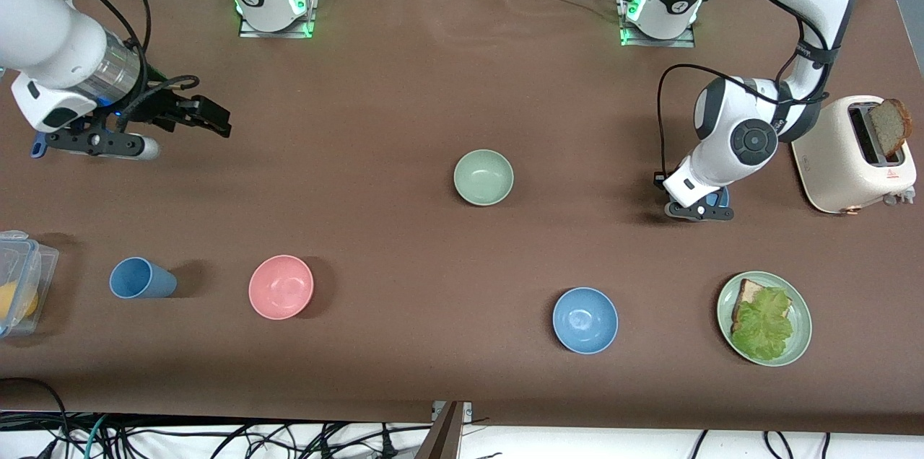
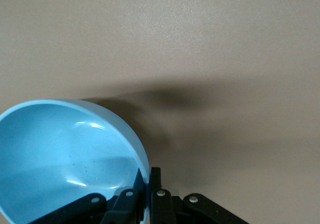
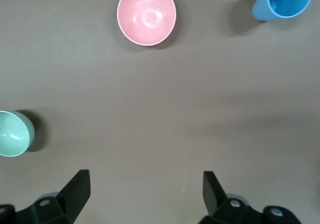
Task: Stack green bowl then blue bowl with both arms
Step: 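Carry the blue bowl with the left gripper toward the green bowl, then lower the blue bowl into the green bowl and open the left gripper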
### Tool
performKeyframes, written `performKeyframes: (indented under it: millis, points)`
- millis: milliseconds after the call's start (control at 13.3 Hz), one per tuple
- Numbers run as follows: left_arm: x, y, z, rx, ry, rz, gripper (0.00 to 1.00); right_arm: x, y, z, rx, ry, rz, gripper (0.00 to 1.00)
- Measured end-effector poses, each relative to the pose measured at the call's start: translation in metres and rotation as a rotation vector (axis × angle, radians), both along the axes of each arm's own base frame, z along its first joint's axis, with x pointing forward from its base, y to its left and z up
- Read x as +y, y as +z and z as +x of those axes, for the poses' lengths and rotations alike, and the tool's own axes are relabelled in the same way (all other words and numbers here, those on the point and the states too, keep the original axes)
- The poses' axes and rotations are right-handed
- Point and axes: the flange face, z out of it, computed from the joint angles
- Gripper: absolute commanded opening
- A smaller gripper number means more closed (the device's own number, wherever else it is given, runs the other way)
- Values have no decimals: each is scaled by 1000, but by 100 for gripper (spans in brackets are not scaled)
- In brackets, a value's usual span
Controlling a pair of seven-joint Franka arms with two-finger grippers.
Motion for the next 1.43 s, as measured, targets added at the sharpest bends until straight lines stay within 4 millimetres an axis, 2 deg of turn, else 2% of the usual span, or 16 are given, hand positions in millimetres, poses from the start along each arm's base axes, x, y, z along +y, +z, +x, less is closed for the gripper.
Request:
performKeyframes:
  millis: [150,300,525,750,1125,1275,1425]
  points:
    - [-2,8,6,8,0,1,0,-3,-1,1,-9,28,-38,99]
    - [-9,28,17,24,6,4,0,-10,0,3,-21,61,-73,99]
    - [-48,71,34,22,29,2,0,-26,4,6,-31,71,-84,99]
    - [-117,102,38,-27,39,-15,0,-32,5,8,-36,70,-97,99]
    - [-237,133,31,-69,25,-25,0,-32,-4,12,-20,80,-105,99]
    - [-283,134,27,-65,-2,-26,0,-32,-7,13,-16,81,-106,99]
    - [-328,123,22,-58,-23,-25,0,-32,-7,13,-17,80,-106,99]
